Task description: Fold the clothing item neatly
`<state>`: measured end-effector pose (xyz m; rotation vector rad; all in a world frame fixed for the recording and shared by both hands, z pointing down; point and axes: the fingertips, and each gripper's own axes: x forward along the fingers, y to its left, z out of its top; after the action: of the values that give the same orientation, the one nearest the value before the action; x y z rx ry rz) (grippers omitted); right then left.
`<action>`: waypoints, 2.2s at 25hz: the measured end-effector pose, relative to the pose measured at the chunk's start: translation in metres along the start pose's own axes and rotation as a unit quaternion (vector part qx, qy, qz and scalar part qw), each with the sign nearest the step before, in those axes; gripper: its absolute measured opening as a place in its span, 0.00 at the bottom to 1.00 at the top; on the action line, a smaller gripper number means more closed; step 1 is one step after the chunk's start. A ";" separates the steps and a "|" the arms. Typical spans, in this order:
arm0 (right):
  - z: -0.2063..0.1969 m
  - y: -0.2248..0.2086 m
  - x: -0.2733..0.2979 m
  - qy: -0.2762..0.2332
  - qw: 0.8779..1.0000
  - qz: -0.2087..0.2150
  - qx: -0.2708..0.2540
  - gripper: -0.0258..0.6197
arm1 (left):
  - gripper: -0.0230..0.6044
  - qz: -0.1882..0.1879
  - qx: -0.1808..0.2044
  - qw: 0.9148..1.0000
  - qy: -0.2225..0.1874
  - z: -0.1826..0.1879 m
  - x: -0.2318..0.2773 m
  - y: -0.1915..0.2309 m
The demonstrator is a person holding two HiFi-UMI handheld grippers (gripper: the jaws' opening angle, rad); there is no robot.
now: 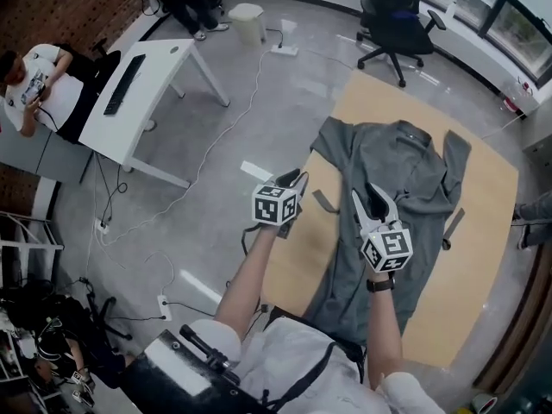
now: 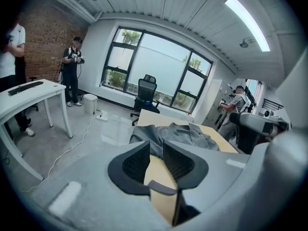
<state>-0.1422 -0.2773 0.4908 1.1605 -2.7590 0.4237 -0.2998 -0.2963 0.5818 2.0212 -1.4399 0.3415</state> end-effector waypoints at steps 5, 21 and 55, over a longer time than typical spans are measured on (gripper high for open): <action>-0.003 -0.007 0.011 0.005 1.000 -0.016 -0.001 0.29 | 0.19 0.014 0.022 0.999 0.032 -0.002 0.029 0.028; -0.050 -0.033 0.003 0.057 0.998 -0.020 0.020 0.30 | 0.25 0.064 -0.025 0.995 0.066 -0.018 0.116 0.092; -0.063 -0.084 -0.033 0.059 0.995 -0.069 0.040 0.29 | 0.07 -0.046 -0.263 0.962 0.052 -0.021 0.178 0.088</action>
<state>-0.0592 -0.2922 0.5615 1.2905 -2.5650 0.5718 -0.3120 -0.4359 0.7239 1.6034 -1.2081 0.0162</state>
